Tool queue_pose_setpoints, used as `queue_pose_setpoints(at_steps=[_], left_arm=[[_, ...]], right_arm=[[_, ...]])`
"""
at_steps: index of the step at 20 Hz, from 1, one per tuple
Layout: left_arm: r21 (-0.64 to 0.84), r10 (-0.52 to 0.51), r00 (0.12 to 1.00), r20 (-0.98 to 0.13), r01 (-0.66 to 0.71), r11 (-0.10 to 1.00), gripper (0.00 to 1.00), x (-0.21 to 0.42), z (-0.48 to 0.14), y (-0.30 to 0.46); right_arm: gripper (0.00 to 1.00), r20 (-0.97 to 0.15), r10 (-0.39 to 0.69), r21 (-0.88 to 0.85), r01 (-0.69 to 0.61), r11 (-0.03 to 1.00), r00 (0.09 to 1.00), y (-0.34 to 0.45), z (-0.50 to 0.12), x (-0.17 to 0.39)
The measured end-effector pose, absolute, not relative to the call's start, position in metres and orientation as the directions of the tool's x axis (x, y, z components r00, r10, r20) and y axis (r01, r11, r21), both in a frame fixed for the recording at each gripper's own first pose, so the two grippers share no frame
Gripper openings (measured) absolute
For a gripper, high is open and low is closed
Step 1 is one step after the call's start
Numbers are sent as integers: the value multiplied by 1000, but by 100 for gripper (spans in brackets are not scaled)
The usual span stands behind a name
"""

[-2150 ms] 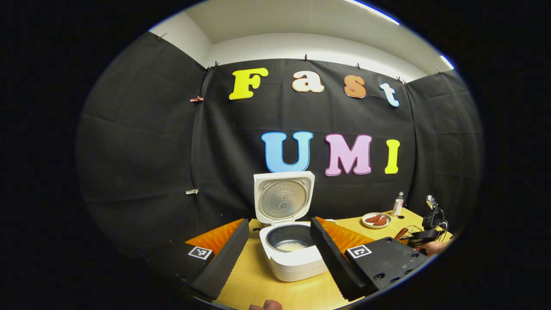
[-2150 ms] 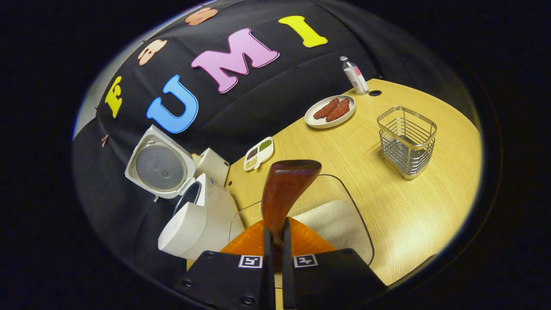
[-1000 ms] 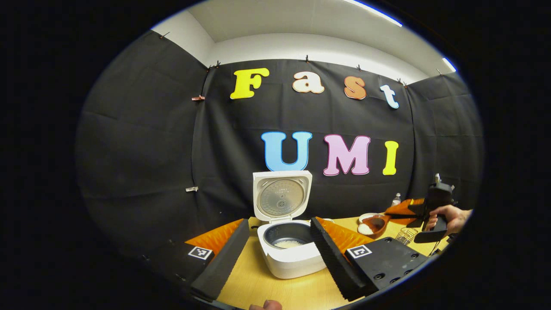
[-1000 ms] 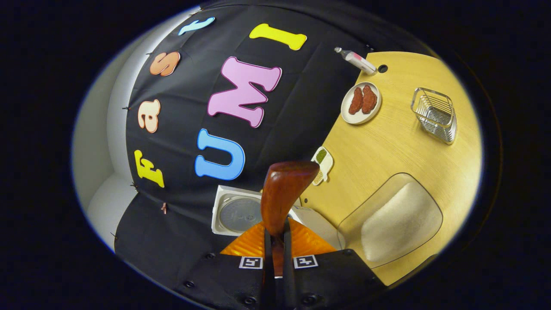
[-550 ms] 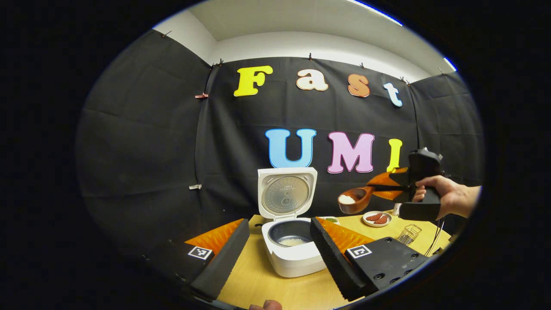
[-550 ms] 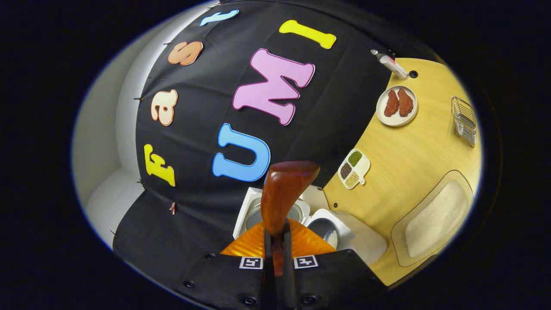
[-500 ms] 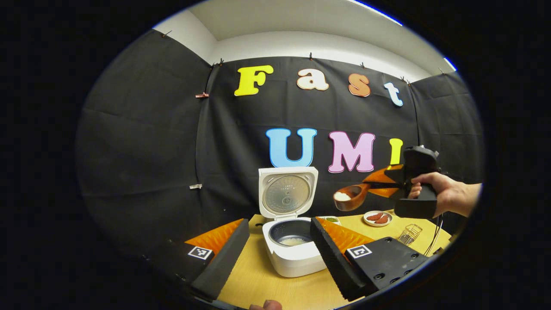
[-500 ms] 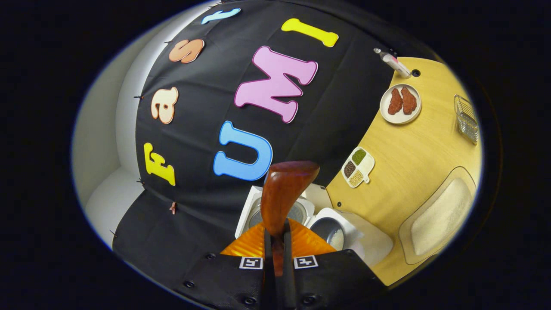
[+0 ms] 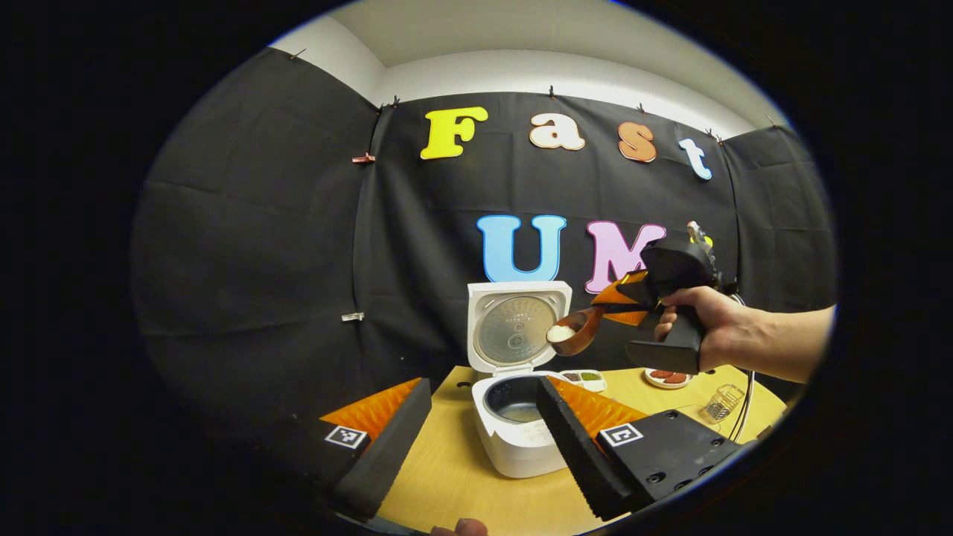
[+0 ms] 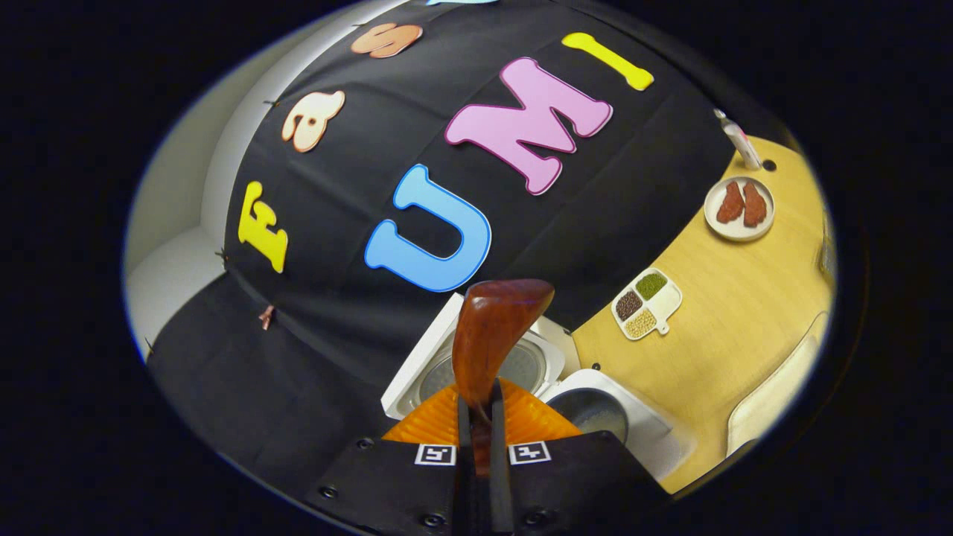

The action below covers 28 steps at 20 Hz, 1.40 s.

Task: Close the left gripper, press the button to open the rice cooker; take a wooden spoon from the chopstick holder with the right hand, scoop a spoonful of rice and pour it into the rice cooker, then put the wooden spoon back into the chopstick holder.

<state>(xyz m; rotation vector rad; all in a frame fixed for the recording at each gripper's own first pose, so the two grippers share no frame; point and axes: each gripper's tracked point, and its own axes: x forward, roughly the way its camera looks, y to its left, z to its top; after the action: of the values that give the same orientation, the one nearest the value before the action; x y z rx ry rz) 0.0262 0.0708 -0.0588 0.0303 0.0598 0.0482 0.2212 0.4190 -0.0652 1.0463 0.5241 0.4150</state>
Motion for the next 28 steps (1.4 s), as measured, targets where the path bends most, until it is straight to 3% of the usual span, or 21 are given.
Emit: queue_pose_setpoints(at_steps=[3,9,28], left_arm=[[19,53,996,-67,-52,998,98,31,-63,75],[0,70,994,-88,-71,997,98,38,-72,85],[-18,86,990,-109,-88,996,98,34,-84,86]], right_arm=[[11,-240,545,795,-159,585,803,438,-78,230],[11,-282,545,663,-251,706,789,461,-104,240],[11,-218,636,337,-554,761,741,504,-90,227]])
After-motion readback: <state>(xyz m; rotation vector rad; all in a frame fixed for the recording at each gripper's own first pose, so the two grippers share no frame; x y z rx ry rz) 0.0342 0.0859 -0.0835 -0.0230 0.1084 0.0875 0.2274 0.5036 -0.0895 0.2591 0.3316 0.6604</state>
